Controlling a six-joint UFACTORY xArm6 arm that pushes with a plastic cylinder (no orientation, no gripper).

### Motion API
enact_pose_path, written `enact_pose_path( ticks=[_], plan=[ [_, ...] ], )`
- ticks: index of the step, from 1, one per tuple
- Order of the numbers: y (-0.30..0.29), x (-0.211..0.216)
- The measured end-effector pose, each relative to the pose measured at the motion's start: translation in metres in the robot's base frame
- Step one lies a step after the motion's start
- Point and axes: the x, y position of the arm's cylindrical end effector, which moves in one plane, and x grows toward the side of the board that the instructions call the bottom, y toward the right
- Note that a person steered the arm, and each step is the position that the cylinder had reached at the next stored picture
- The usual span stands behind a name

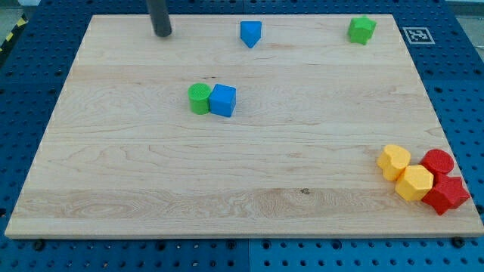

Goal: Push blue triangle towards center

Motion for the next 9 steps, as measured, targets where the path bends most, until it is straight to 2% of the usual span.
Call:
enact_pose_path(
  ticks=[1, 2, 3, 4, 5, 6, 7, 8, 9],
  plan=[
    [0.062, -0.025],
    [0.152, -0.027],
    [0.196, 0.016],
    [0.173, 0.067],
    [0.165, 0.05],
    [0.186, 0.002],
    [0.176, -0.02],
    [0.137, -0.007],
    [0.125, 0.059]
  ],
)
